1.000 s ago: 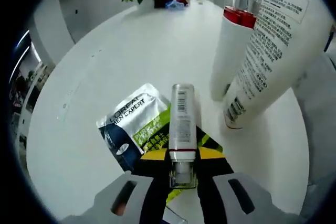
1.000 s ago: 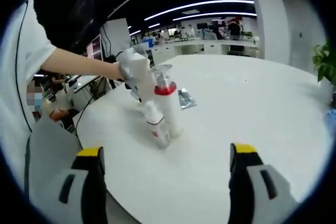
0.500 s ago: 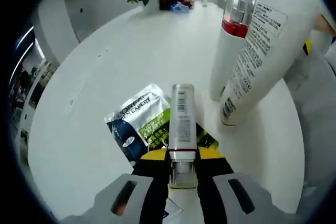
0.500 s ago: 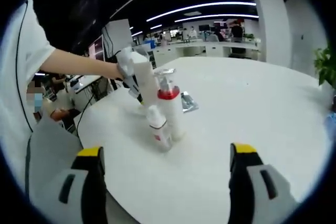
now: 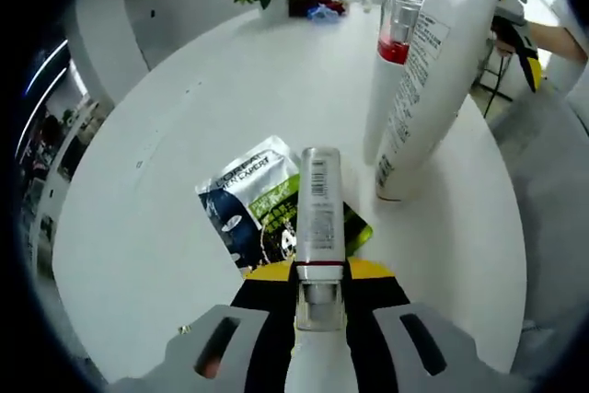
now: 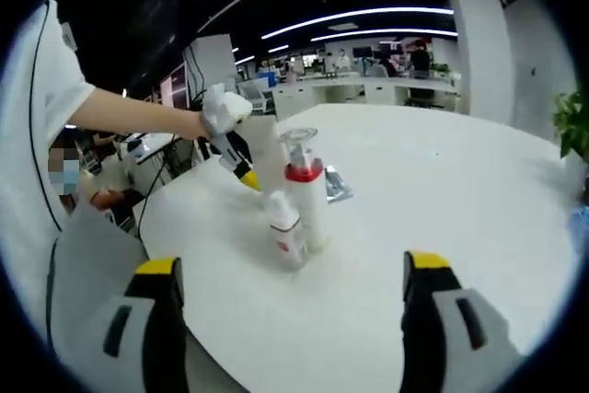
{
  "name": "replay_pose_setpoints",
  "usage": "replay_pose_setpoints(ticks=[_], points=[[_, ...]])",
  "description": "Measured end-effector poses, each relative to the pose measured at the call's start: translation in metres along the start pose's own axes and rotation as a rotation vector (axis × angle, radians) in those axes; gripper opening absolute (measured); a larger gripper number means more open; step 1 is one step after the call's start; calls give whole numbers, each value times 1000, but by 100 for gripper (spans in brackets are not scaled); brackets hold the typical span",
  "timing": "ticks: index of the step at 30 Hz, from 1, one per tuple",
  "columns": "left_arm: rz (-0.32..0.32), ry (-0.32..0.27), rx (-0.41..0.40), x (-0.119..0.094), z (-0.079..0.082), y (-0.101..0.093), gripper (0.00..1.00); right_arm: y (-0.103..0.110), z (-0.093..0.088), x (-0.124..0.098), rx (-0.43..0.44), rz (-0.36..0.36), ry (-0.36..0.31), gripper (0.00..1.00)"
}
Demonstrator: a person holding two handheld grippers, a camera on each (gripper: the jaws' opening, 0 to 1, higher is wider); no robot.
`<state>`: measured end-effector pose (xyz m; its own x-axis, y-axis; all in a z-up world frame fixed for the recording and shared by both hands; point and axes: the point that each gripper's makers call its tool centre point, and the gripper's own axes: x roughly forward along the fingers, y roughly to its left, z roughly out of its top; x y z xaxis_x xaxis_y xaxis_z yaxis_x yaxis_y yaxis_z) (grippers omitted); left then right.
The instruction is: Arrange the skincare products in the storage area until every visible bottle or jar stands upright without overlapping.
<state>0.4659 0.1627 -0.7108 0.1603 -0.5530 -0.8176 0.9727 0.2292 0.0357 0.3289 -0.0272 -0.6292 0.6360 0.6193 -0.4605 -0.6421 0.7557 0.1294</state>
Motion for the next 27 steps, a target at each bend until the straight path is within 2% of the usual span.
replay_pose_setpoints(ticks=[27], points=[[42,-1,-48,-37,-24,-26,16,11,12,-6,-35,9,-24,100]])
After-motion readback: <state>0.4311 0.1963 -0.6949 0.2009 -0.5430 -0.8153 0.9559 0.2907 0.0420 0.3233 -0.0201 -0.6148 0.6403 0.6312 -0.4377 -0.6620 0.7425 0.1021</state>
